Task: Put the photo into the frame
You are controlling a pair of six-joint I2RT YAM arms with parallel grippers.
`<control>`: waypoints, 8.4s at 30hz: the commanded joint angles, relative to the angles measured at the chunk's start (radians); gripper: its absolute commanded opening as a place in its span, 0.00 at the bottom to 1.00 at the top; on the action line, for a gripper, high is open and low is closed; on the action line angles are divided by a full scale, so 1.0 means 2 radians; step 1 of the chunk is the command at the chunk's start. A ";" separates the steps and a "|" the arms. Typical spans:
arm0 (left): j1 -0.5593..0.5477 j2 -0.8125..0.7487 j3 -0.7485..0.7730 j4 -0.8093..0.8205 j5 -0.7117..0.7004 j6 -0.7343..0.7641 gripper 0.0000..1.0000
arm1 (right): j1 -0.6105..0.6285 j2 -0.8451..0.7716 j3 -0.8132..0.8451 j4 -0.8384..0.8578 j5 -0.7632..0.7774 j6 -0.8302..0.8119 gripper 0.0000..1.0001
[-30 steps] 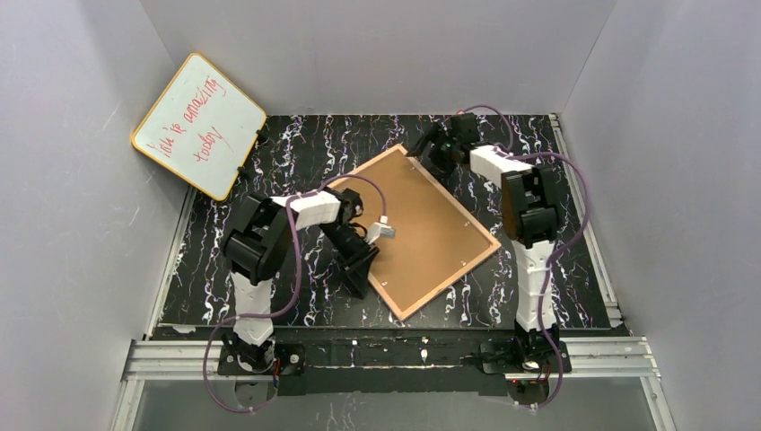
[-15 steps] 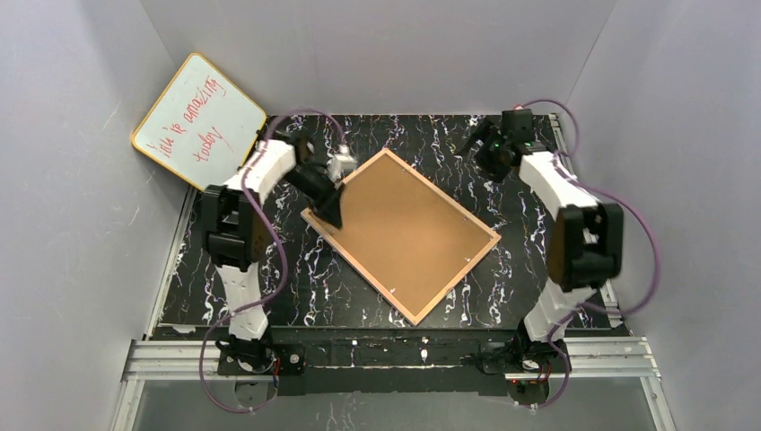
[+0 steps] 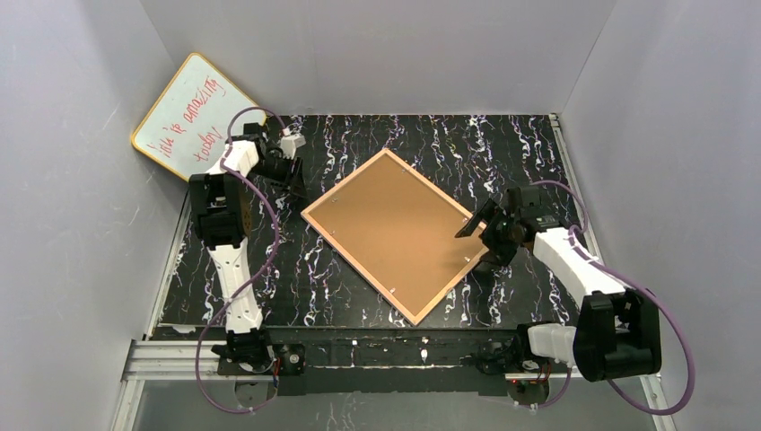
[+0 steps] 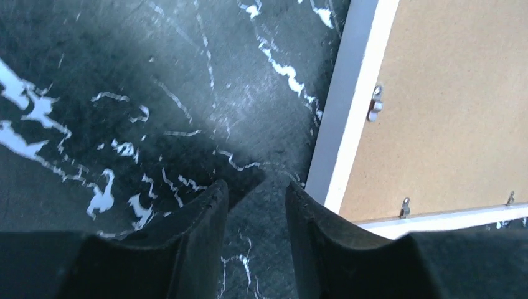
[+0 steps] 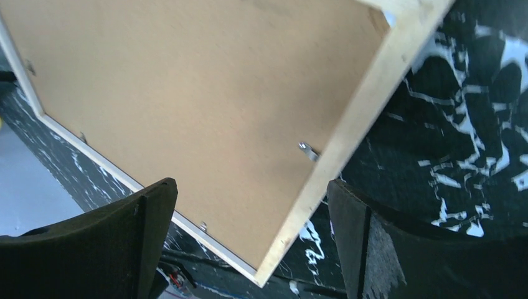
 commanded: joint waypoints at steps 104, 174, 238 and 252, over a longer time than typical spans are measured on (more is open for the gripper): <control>-0.047 -0.129 -0.196 -0.207 0.094 0.190 0.50 | 0.368 0.243 0.244 0.124 0.007 -0.117 0.75; -0.043 -0.462 -0.387 -0.190 0.053 0.447 0.98 | 0.536 0.247 0.151 0.037 0.261 -0.321 0.15; -0.163 -0.618 -0.555 0.271 0.028 0.697 0.24 | 0.545 0.072 0.263 -0.059 0.318 -0.447 0.99; -0.164 -0.625 -0.533 0.248 0.030 0.664 0.26 | 0.566 0.090 0.225 -0.037 0.356 -0.502 0.96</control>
